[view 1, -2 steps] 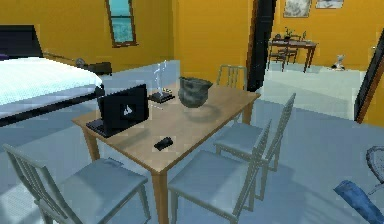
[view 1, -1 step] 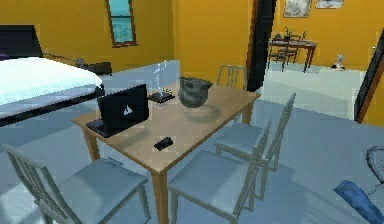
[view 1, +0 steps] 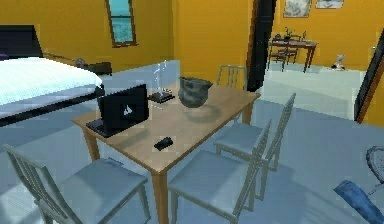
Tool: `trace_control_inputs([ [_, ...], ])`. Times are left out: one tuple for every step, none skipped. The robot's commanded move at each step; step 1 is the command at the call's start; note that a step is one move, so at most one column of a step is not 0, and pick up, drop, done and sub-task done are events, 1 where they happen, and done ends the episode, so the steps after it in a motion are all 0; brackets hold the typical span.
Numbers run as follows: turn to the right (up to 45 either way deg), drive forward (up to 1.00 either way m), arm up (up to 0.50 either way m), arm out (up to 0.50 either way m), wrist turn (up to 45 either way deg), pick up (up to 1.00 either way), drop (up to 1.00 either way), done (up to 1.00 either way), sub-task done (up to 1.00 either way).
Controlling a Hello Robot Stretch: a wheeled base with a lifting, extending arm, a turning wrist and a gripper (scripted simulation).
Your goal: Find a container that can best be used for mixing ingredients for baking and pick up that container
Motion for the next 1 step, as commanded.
trace_control_inputs([
  [0.0,0.00,0.00,0.00,0.0,1.00,0.00,0.00,0.00],
])
